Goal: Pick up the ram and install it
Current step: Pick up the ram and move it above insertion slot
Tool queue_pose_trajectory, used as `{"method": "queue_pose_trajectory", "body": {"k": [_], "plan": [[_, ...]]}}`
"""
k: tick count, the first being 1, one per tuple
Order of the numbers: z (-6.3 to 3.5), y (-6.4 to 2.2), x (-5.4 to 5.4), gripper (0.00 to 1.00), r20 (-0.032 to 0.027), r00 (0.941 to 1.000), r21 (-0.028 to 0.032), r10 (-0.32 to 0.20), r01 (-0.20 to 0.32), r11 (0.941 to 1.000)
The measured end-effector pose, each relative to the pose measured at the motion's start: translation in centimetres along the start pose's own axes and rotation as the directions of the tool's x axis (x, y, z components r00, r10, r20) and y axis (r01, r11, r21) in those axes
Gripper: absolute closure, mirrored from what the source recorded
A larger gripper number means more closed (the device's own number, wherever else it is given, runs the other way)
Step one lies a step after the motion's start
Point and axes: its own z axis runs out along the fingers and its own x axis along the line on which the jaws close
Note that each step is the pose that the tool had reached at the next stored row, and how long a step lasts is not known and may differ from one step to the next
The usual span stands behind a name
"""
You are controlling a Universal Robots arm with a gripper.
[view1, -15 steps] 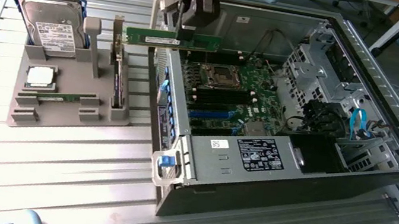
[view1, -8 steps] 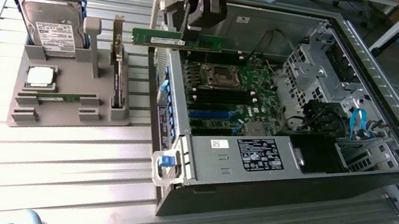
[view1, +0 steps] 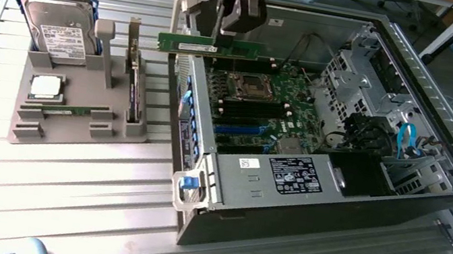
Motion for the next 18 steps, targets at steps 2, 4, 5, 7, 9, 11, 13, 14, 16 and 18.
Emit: {"method": "queue_pose_trajectory", "body": {"k": [2,4,5,7,9,11,13,14,16,18], "plan": [[0.0,-0.2,0.0,0.88,-0.0001,1.0,-0.0001,0.0,0.0,1.0],[0.0,-0.38,0.0,0.88,-0.0001,1.0,-0.0001,0.0,0.0,1.0],[0.01,-0.49,0.0,0.88,-0.0001,1.0,-0.0001,0.0,0.0,1.0],[0.01,-0.67,0.0,0.88,-0.0002,1.0,0.0,0.0,0.0,1.0],[0.01,-0.87,0.0,0.88,-0.0003,1.0,-0.0001,0.0,0.0,1.0],[0.01,-1.08,0.0,0.88,-0.0004,1.0,-0.0001,0.0,0.0,1.0],[0.02,-1.31,0.0,0.88,-0.0006,1.0,-0.0001,0.0,0.0,1.0],[0.02,-1.42,0.0,0.88,-0.0006,1.0,-0.0001,0.0,0.0,1.0],[0.02,-1.63,0.0,0.88,-0.0009,1.0,0.0,0.0,0.0,1.0],[0.02,-1.84,0.0,0.88,-0.0011,1.0,-0.0001,0.0,0.0,1.0]]}}
